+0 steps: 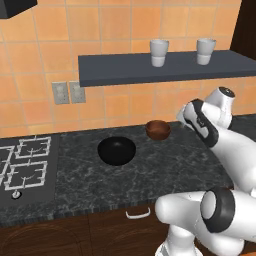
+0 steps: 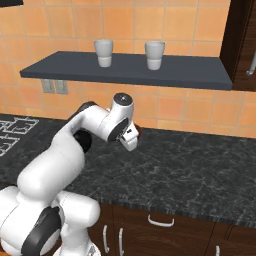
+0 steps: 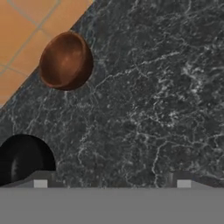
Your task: Pick up the bowls on the counter and stack them on top of one another in the open cabinet. Place the smaller bowl on top of the larger bowl.
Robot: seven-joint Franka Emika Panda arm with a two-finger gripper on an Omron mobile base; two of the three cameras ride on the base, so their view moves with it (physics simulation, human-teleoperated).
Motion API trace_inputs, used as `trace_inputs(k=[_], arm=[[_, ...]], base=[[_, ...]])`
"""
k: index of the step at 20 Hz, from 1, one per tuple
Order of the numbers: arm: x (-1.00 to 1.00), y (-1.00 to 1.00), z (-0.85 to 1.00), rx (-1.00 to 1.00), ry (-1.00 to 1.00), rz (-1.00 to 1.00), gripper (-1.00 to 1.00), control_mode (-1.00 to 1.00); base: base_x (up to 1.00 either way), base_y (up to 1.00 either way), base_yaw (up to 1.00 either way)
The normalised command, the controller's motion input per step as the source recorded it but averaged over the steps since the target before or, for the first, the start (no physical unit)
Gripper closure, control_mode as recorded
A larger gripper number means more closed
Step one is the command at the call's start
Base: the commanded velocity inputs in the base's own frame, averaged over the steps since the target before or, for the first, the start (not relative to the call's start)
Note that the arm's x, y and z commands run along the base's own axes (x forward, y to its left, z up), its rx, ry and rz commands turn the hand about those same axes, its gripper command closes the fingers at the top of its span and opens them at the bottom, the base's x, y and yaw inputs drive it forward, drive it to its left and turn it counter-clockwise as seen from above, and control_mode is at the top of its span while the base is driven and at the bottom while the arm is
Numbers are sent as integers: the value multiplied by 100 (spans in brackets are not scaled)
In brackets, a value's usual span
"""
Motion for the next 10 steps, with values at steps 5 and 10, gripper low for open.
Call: trace_inputs(k=[5,10], arm=[[48,0,-22,14,-1,0,-100,-100],[36,0,-31,21,0,0,-100,-100]], base=[[0,0,0],[0,0,0]])
